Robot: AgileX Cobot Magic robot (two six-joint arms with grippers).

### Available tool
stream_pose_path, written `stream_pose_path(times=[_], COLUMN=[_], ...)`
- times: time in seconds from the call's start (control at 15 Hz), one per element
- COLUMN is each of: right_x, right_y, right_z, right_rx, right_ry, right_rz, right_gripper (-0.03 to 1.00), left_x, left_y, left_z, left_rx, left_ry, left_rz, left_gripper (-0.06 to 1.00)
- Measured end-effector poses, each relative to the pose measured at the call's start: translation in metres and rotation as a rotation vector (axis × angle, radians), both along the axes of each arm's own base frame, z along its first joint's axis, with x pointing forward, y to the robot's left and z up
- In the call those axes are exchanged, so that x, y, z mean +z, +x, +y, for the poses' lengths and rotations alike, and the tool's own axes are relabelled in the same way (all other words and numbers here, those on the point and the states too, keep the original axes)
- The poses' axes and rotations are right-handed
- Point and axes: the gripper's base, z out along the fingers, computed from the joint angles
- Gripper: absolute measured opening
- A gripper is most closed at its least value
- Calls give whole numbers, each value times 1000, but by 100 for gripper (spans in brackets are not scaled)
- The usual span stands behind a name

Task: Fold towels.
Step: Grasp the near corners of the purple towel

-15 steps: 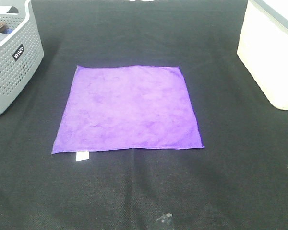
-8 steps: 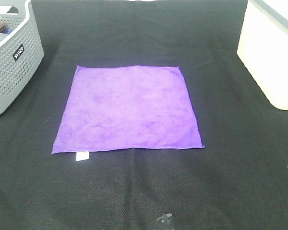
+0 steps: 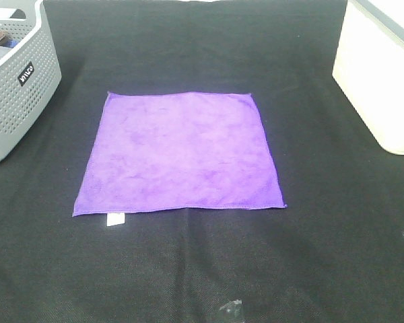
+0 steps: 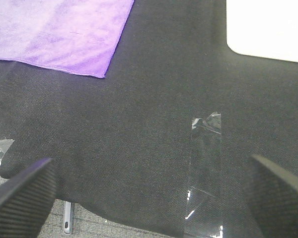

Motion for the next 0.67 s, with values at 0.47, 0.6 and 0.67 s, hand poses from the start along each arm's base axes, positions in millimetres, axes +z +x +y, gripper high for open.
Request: stream_pose_path(times=[0.47,0.6,0.67], right_x=[0,0,0], right_y=[0,0,0], right_z=[0,0,0], right_rx=[0,0,1], right_ry=[0,0,1], right_rz=[0,0,0], right_gripper=[96,96,96], left_x=[0,0,0], left_y=[0,0,0], left_z=[0,0,0], left_rx=[1,1,1], left_ry=[0,0,0], left_rz=[0,0,0], left_gripper=[99,99,99])
